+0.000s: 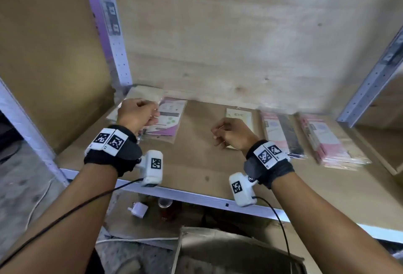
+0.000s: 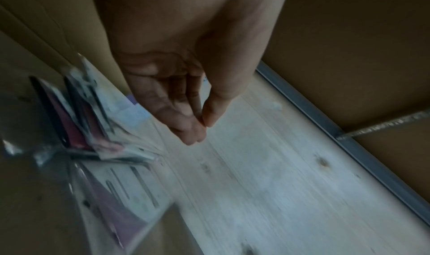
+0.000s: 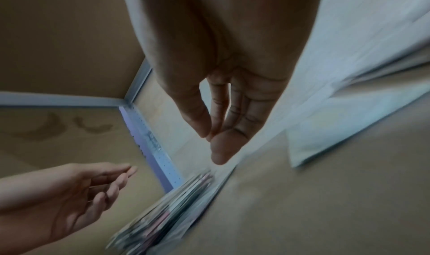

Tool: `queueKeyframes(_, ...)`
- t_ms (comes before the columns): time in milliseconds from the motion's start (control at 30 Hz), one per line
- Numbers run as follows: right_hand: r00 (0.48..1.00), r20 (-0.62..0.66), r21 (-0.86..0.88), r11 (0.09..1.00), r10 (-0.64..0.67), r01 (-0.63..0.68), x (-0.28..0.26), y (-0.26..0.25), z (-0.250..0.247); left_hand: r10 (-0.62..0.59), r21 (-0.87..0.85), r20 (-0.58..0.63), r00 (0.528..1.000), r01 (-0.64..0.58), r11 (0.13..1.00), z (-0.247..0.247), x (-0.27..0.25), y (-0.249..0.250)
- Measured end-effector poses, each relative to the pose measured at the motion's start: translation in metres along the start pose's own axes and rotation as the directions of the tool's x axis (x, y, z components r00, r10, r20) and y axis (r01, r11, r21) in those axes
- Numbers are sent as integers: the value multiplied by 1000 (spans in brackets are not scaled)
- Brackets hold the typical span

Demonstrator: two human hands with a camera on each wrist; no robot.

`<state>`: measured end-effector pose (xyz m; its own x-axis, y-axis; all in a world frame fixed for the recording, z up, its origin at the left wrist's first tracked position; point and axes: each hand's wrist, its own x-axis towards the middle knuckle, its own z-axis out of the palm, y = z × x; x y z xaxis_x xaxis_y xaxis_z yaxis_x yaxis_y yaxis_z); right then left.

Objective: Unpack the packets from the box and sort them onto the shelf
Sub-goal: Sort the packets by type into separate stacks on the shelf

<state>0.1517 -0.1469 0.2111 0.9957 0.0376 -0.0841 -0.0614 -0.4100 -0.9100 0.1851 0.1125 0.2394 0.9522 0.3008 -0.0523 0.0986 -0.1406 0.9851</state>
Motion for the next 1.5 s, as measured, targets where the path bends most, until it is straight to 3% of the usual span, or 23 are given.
queueKeyframes(233, 988, 95, -44, 992, 121, -117, 77, -36, 82, -40, -26, -8, 999, 40, 999, -37, 13, 0)
queueKeyframes(433, 973, 6, -271, 937, 232, -222, 130, -47, 116, 12, -44, -11, 1000, -12, 999, -46, 16, 2)
queueKeyframes(600, 969, 26, -123, 963, 246, -241, 135, -48, 118, 19, -20, -3, 1000, -19, 1000, -49, 19, 0)
queueKeyframes(700, 969, 16, 63, 967, 246, -246, 119, -49, 113, 50, -3, -8, 999, -50, 999, -52, 18, 0)
queueKeyframes(833, 986, 18, 257, 952, 167, -165, 80, -46, 85, 69, 127, 145, 987, -88, 988, -52, 15, 0)
queueKeyframes(900, 990, 41, 342, 929, 136, -142, 57, -49, 66, 83, 283, 265, 961, -160, 946, -48, 11, 1)
queueKeyframes(967, 990, 79, 444, 885, 118, -141, 36, -51, 47, 109, 501, 344, 933, -280, 819, -39, 3, 2)
queueKeyframes(1067, 983, 150, 536, 828, 102, -168, 9, -51, 17, 197, 591, 407, 892, -421, 688, -17, -16, 6)
queueKeyframes(1200, 980, 170, 633, 750, 108, -192, -17, -45, -21, 411, 462, 486, 771, -626, 628, 13, -37, 16)
queueKeyframes(1333, 982, 133, 704, 685, 131, -187, -37, -29, -51, 520, 328, 493, 698, -703, 631, 37, -54, 23)
queueKeyframes(1433, 989, 98, 688, 711, 110, -147, -48, -14, -66, 551, 194, 513, 659, -714, 673, 56, -64, 27)
queueKeyframes(1500, 992, 82, 627, 769, 96, -126, -54, 2, -72, 539, 63, 501, 677, -650, 757, 71, -67, 25)
